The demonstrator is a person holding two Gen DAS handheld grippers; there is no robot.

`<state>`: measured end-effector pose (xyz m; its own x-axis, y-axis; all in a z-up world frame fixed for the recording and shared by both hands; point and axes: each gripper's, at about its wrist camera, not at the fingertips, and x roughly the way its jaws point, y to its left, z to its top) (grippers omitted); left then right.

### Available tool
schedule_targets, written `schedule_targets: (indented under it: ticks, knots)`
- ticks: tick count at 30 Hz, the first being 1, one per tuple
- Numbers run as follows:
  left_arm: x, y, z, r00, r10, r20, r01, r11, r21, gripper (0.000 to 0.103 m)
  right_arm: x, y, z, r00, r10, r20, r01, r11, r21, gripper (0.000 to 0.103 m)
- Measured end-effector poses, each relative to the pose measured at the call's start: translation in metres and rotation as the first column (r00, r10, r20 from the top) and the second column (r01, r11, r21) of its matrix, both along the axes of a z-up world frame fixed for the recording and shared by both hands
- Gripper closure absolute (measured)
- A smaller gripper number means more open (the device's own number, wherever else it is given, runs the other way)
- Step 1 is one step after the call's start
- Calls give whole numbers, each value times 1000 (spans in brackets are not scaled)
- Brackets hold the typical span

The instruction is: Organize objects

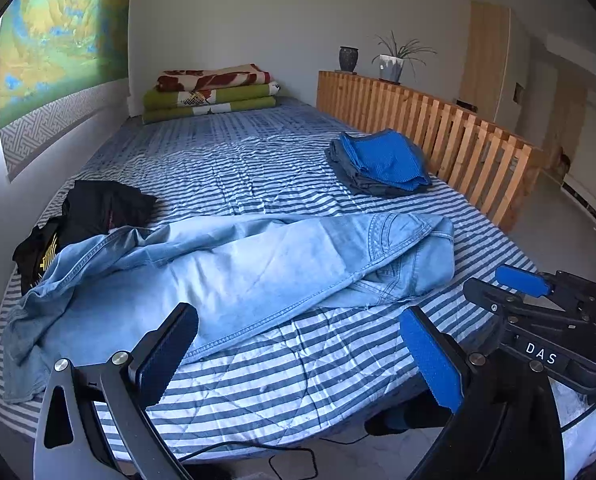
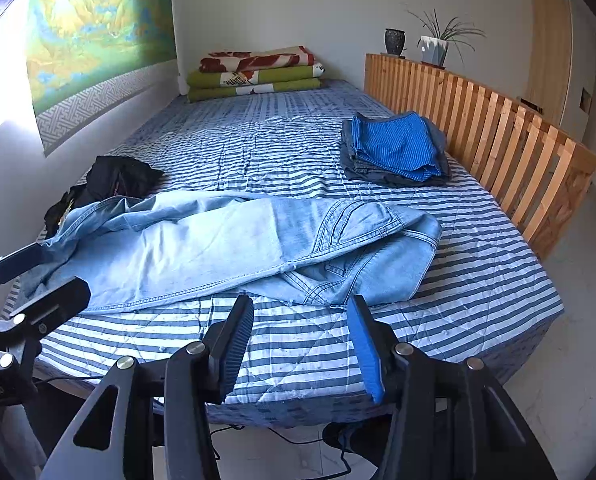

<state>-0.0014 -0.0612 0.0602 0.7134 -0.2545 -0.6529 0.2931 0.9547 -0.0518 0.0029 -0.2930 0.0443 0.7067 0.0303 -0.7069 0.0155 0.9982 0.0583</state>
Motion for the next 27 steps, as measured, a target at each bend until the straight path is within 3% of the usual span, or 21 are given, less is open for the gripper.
schedule_targets:
  ticks: [11, 27]
  knots:
    - [7, 4, -10, 998, -11, -56, 9, 999, -33, 1, 3, 2, -4, 1000, -11, -5, 11, 1000, -26, 57]
    - [10, 17, -15, 997, 44, -62, -46, 999, -27, 1, 8, 15, -10, 1000, 10, -21, -11, 999, -30, 57]
